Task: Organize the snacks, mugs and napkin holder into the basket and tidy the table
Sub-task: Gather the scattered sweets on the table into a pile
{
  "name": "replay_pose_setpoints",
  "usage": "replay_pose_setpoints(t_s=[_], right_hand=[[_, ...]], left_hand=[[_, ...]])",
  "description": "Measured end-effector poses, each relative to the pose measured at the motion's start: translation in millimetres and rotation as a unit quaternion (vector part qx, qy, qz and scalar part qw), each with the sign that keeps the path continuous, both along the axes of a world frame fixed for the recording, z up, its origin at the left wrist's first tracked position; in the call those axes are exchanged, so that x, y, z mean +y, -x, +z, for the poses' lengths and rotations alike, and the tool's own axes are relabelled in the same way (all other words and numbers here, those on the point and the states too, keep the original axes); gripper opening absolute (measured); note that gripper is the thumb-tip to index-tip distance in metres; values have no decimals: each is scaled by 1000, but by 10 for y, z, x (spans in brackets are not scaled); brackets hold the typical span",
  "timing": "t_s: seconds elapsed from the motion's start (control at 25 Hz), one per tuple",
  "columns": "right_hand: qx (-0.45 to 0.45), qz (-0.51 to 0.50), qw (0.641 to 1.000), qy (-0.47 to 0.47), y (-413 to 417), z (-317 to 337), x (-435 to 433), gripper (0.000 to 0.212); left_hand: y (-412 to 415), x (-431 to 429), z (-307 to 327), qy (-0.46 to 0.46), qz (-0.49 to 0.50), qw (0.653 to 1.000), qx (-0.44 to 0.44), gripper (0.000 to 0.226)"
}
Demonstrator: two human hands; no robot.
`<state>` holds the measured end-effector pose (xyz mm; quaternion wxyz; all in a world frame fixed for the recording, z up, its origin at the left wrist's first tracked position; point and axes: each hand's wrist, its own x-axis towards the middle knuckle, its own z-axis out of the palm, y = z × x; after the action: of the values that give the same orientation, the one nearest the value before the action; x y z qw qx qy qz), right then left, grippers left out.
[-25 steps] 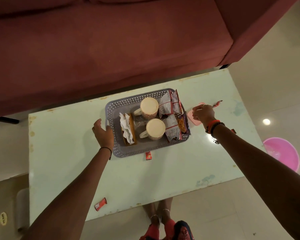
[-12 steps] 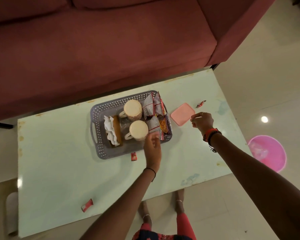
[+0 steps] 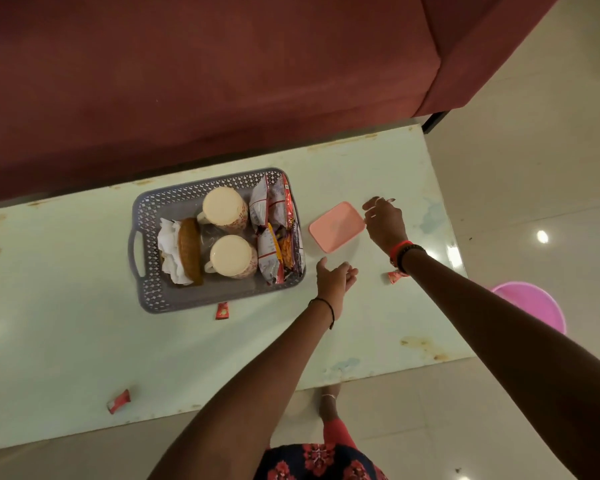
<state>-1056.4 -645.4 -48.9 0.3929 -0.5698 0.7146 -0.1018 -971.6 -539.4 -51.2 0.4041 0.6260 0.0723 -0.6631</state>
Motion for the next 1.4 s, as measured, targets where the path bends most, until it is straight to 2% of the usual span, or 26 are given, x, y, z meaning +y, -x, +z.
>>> replay_pose_setpoints(t_s=[0.12, 0.24, 0.36, 0.56, 0.72, 1.16, 1.4], right_hand=[[43, 140, 988, -47, -41, -110, -192, 53], [83, 235, 967, -49, -123, -166, -320, 71], [99, 288, 952, -29, -205, -176, -401, 71], [143, 338, 930, -14, -284, -113, -477, 53], [160, 337, 928, 14, -301, -118, -428, 45], [181, 361, 915, 9, -378, -3, -483, 43], [168, 316, 934, -4, -384, 49, -428, 51]], left_hand=[[23, -155, -117, 10, 30, 999, -14, 72], [-10, -253, -194, 30, 32, 999, -26, 71], [-48, -333, -237, 23, 59, 998, -21, 62], [-81, -383, -255, 14, 91, 996, -3, 57], [-61, -412, -227, 7, 105, 994, -1, 58], [-54, -440, -171, -6, 123, 992, 2, 57], [-59, -423, -181, -3, 99, 995, -3, 60]])
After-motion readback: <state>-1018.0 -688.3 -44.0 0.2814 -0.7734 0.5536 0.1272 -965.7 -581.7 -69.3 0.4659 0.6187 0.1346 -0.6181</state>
